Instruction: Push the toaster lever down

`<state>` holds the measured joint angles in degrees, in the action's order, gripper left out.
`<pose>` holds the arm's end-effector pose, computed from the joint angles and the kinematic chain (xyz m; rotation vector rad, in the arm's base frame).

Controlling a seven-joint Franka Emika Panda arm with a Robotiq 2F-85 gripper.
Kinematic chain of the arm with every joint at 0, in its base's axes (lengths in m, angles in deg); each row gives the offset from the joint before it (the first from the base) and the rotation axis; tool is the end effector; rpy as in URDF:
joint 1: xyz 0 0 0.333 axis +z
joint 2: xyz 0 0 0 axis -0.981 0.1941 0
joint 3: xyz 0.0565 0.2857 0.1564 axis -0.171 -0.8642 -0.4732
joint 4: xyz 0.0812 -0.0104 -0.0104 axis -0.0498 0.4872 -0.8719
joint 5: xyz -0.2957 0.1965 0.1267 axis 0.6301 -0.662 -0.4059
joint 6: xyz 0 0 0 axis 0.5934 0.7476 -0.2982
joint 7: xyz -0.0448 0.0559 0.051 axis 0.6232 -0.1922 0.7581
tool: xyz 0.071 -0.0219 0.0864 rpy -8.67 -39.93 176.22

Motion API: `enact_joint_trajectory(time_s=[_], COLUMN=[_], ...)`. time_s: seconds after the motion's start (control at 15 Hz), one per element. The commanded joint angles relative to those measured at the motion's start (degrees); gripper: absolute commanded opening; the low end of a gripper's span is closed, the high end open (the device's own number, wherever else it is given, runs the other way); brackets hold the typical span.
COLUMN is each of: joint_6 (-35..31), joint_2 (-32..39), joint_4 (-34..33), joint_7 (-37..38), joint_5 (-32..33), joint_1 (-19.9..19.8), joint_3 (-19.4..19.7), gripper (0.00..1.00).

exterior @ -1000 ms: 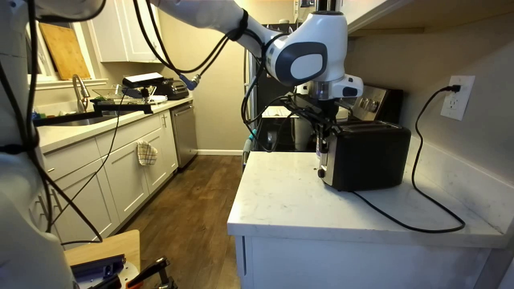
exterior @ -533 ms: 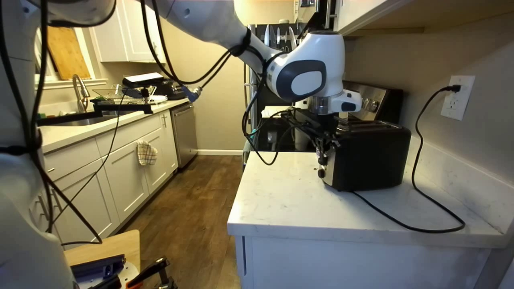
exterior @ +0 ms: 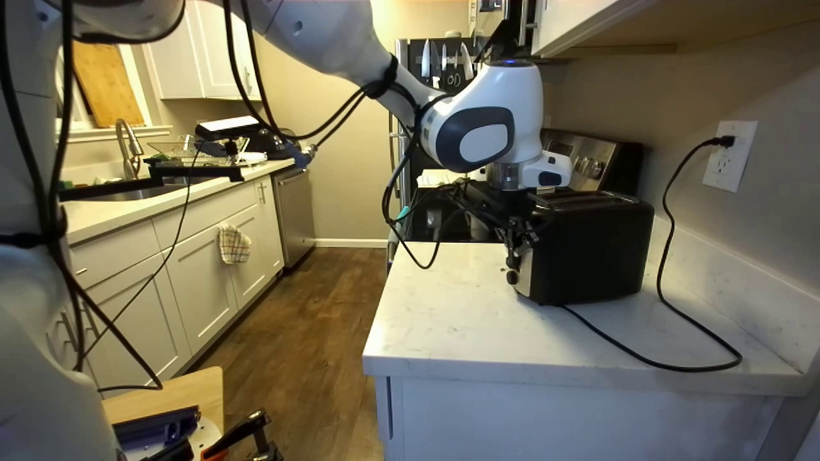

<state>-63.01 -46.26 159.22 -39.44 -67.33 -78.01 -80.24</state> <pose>0.6291 -0.0059 0.3944 -2.9455 0.2101 -0.3944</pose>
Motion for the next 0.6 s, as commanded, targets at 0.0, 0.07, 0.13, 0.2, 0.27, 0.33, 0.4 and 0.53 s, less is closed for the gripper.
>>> enact_joint_trajectory(time_s=[0.0,0.07,0.13,0.2,0.27,0.33,0.4,0.53], joint_6=[-2.1,-1.7,-1.1,0.3,1.3,3.8,6.5,12.5], joint_2=[2.2,1.3,0.2,-1.6,-3.1,-5.3,-7.2,-11.3], joint_4=[3.3,3.1,3.1,3.4,3.8,4.8,5.9,9.0], joint_7=[0.8,0.3,-0.3,-1.8,-2.8,-4.9,-7.6,-13.2], joint_5=[-0.1,-0.5,-0.9,-2.2,-3.2,-5.2,-7.1,-9.5], joint_1=[-1.5,-1.8,-2.1,-2.8,-3.3,-4.2,-5.0,-5.8], joint_3=[-0.7,-0.7,-0.8,-1.2,-1.5,-2.1,-2.7,-2.8], gripper=[0.00,0.00,0.00,0.00,0.00,0.00,0.00,0.00])
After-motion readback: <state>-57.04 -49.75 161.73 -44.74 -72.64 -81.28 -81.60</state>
